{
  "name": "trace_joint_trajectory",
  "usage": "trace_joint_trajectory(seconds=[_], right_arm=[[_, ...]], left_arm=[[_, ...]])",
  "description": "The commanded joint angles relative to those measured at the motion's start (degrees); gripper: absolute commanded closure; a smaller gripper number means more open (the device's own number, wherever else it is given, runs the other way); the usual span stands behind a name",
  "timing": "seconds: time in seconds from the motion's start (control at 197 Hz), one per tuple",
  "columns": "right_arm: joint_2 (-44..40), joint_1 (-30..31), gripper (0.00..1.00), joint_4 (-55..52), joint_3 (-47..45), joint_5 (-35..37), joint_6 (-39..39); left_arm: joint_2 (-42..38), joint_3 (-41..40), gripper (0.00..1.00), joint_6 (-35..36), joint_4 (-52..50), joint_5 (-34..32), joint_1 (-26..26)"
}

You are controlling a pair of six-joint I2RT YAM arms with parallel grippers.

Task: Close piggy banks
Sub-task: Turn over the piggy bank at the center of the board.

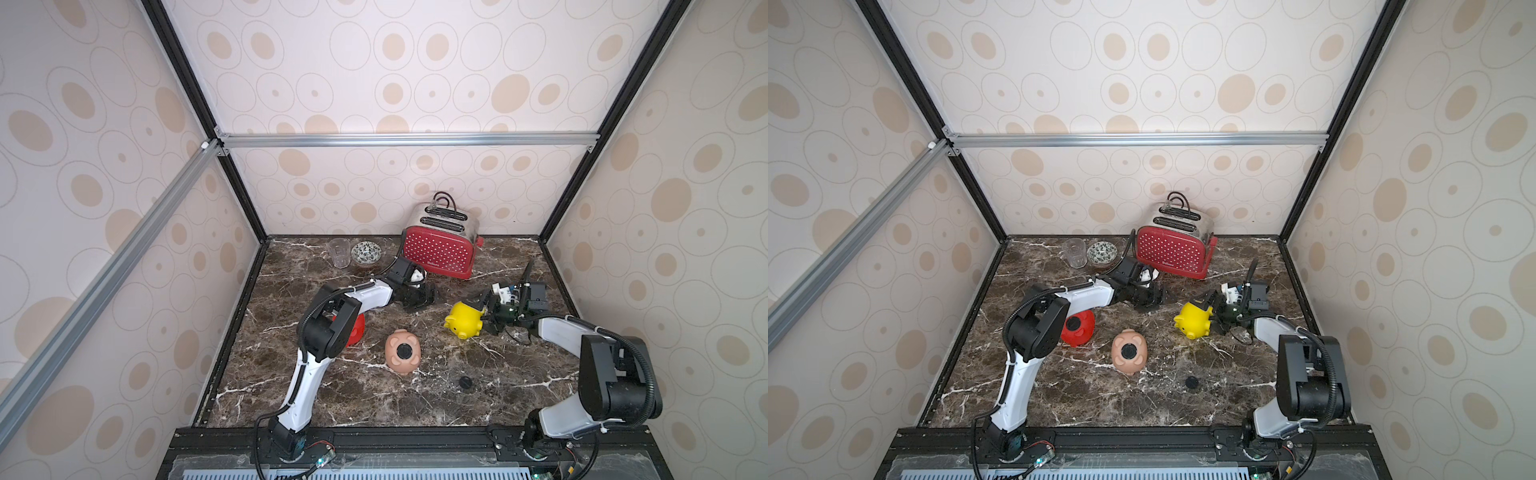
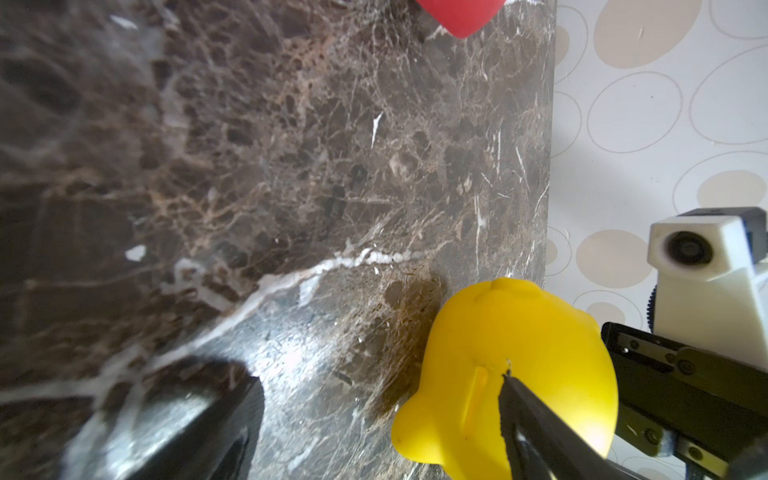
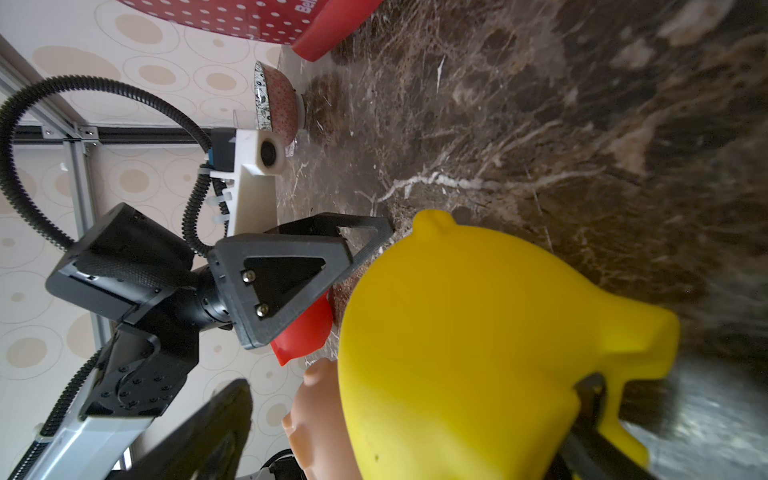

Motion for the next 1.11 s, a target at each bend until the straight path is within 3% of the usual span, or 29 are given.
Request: trace_joint_trajectory(seconds=[0.0, 0.633, 1.109], right_arm=[[-2.25, 0.37, 0.00, -5.15, 1.57, 1.50, -3.66], [-11.06, 0.29, 0.00, -22.28, 4.34, 8.66, -12.20], [-10.44, 0.21, 0.08, -27.86, 5.23, 14.71, -14.19]], left_arm=[[-1.42, -1.13, 0.11, 1.33, -2.82, -0.98, -0.30], [-5.90, -0.70, 0.12, 3.32, -5.98, -2.39, -0.26], [-7.94, 3.79, 0.17, 5.80, -8.72, -0.96, -0.37]])
